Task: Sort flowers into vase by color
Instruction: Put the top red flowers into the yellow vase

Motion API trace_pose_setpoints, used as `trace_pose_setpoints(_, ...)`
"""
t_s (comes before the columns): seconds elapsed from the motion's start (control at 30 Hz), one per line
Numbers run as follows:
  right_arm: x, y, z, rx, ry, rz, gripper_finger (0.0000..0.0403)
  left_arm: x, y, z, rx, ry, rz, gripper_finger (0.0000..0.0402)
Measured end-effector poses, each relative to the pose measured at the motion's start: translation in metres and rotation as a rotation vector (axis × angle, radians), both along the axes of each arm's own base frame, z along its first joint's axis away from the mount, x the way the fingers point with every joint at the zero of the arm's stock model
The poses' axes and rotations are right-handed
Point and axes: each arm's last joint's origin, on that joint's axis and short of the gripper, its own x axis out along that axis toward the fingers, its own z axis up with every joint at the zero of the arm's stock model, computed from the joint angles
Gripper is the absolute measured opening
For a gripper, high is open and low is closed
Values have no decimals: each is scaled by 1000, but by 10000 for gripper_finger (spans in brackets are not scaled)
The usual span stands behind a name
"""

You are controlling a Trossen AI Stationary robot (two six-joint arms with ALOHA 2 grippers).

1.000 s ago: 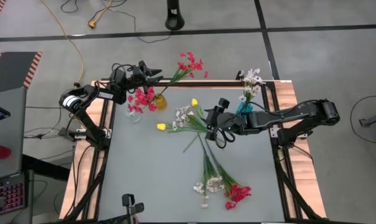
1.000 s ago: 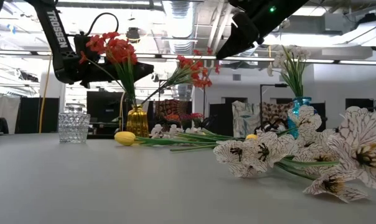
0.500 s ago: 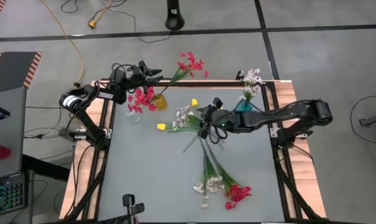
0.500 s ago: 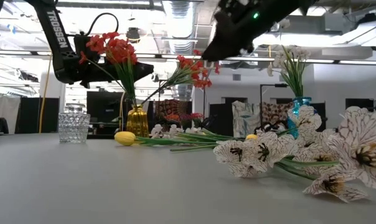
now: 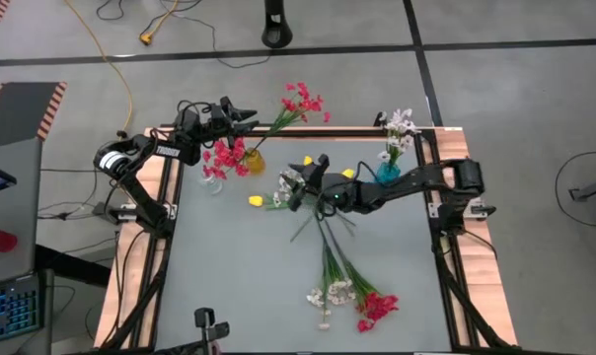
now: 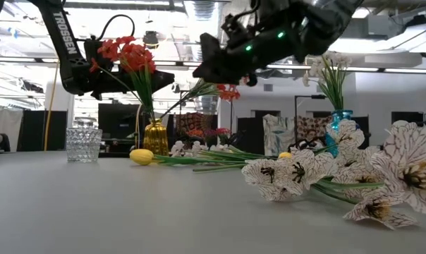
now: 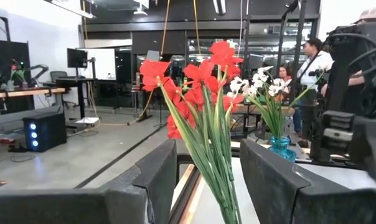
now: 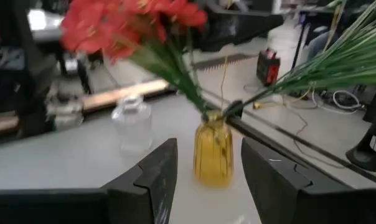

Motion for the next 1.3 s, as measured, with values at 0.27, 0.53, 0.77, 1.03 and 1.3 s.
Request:
trace_pose_setpoints(0.27,18,-12,-13,-1,-9,-30,203,0,0,0,-7,-2,-1,164)
trace_pose_setpoints(0.53,18,-19,-9,-5,-6,-58,203,0,-1,3,12,-21,3,164)
trace_pose_setpoints(0.77,18,-19,-8,-6,-18,-57,203,-2,-1,9,38,-75,43,164)
trace_pose_setpoints(1.03,18,-19,-7,-12,-14,-57,203,3,7,24,-6,-116,-19,164)
trace_pose_setpoints(1.3,18,-19,-7,-12,-14,-57,203,16,26,45,-80,-71,-72,157)
